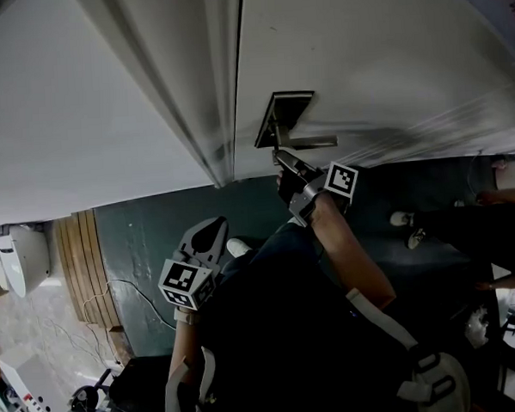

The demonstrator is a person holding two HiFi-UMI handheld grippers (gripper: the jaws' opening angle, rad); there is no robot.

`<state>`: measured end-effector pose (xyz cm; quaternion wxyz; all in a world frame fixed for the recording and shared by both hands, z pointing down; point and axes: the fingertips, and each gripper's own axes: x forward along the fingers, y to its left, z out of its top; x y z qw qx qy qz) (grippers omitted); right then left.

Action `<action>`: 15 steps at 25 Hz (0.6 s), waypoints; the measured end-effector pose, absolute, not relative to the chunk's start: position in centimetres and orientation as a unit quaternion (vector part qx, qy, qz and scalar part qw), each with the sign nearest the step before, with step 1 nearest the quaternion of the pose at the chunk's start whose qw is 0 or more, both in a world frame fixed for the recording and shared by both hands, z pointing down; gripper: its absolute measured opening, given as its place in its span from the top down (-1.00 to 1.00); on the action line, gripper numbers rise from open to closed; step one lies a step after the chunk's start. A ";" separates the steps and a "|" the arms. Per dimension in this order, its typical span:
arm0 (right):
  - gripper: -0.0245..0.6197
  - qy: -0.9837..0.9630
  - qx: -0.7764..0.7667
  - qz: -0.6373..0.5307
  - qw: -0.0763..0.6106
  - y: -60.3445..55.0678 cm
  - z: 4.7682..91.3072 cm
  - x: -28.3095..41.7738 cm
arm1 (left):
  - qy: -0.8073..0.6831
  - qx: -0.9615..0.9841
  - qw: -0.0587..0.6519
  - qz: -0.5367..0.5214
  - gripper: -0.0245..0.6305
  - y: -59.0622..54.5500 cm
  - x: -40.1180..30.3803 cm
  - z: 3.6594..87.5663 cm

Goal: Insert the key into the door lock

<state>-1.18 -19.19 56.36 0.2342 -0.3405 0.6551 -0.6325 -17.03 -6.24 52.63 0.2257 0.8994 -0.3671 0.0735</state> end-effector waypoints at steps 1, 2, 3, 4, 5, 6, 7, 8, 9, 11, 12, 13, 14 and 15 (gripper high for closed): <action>0.82 0.657 -0.341 -0.632 0.231 -19.2 56.3 -1.2 | -0.365 0.900 0.226 0.074 0.90 -6.2 -16.9 52.7; 0.82 0.657 -0.341 -0.632 0.229 -19.2 56.3 -1.2 | -0.364 0.901 0.225 0.074 0.90 -6.1 -16.8 52.7; 0.82 0.657 -0.340 -0.632 0.229 -19.1 56.2 -1.2 | -0.363 0.901 0.225 0.074 0.90 -6.1 -16.7 52.6; 0.82 0.656 -0.340 -0.633 0.229 -19.1 56.1 -1.2 | -0.363 0.902 0.224 0.074 0.90 -6.1 -16.7 52.5; 0.82 0.655 -0.340 -0.634 0.230 -19.1 56.0 -1.2 | -0.362 0.902 0.223 0.072 0.90 -6.2 -16.7 52.4; 0.82 0.654 -0.341 -0.635 0.230 -19.1 55.9 -1.1 | -0.363 0.902 0.222 0.071 0.90 -6.2 -16.8 52.3; 0.82 0.652 -0.341 -0.636 0.231 -19.1 55.9 -1.1 | -0.363 0.902 0.222 0.070 0.90 -6.2 -16.8 52.2; 0.82 0.652 -0.340 -0.637 0.232 -19.2 55.8 -1.2 | -0.365 0.901 0.223 0.070 0.90 -6.2 -16.9 52.2; 0.82 0.651 -0.339 -0.637 0.233 -19.2 55.8 -1.2 | -0.366 0.900 0.224 0.070 0.90 -6.2 -17.0 52.2; 0.82 0.650 -0.338 -0.637 0.240 -19.2 55.9 -1.1 | -0.369 0.898 0.229 0.072 0.90 -6.2 -17.1 52.1; 0.82 0.648 -0.338 -0.637 0.245 -19.2 56.0 -1.1 | -0.370 0.897 0.231 0.072 0.90 -6.1 -17.1 52.2; 0.82 0.647 -0.338 -0.636 0.251 -19.2 56.0 -1.1 | -0.369 0.897 0.232 0.072 0.90 -6.1 -17.2 52.2; 0.82 0.645 -0.338 -0.636 0.257 -19.3 56.1 -1.0 | -0.369 0.897 0.232 0.073 0.90 -6.1 -17.3 52.3; 0.82 0.642 -0.339 -0.636 0.261 -19.3 56.1 -1.0 | -0.369 0.896 0.234 0.075 0.90 -6.1 -17.3 52.3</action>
